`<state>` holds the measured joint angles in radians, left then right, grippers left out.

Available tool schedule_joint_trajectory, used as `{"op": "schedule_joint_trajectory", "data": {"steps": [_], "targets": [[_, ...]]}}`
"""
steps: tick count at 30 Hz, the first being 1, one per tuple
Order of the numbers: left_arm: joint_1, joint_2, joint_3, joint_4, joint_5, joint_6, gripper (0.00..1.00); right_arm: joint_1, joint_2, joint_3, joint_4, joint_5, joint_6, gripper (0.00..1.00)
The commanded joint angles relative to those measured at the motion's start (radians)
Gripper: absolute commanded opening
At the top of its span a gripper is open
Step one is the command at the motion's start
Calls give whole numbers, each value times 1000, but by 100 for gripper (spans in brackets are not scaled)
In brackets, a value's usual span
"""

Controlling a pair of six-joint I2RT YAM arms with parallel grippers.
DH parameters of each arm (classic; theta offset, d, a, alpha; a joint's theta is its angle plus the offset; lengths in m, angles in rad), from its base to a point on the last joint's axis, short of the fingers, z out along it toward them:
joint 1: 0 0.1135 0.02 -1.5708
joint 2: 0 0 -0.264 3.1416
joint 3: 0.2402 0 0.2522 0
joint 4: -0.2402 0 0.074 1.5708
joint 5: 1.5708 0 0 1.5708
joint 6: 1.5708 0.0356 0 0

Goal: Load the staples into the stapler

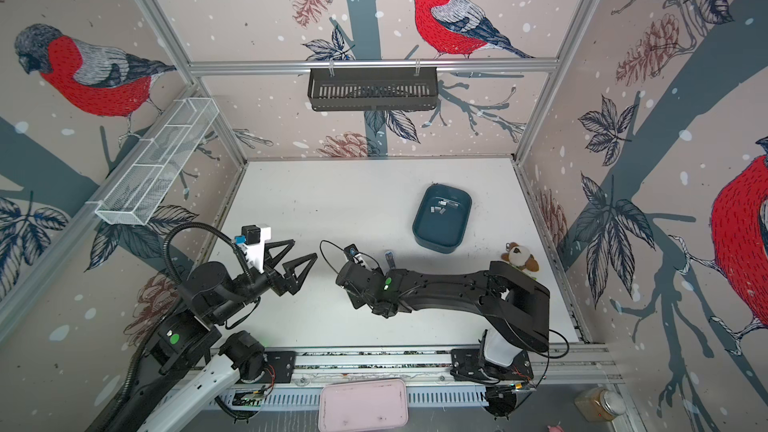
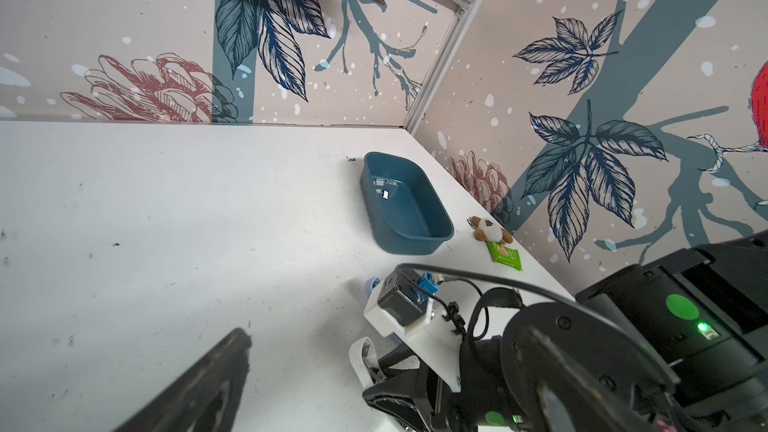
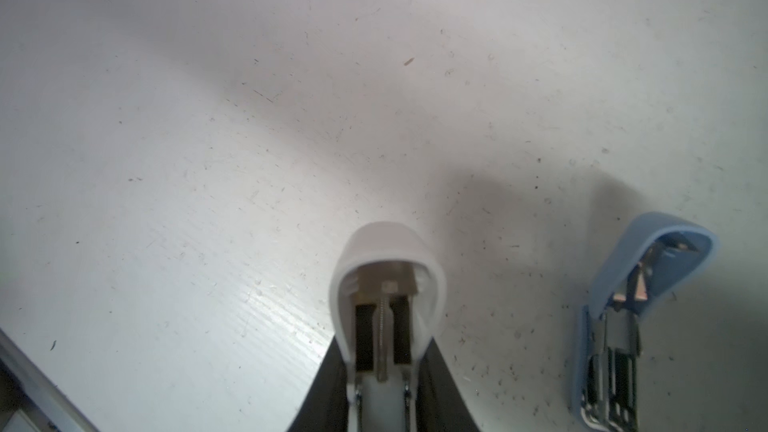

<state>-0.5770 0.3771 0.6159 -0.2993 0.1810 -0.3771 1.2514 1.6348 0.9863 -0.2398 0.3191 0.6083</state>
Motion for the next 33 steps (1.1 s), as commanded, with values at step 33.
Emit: {"op": "schedule_joint_trajectory", "data": {"steps": [33], "targets": [[10, -74, 7, -62, -208, -43, 99, -86, 156, 35, -5, -16, -4, 14]]}}
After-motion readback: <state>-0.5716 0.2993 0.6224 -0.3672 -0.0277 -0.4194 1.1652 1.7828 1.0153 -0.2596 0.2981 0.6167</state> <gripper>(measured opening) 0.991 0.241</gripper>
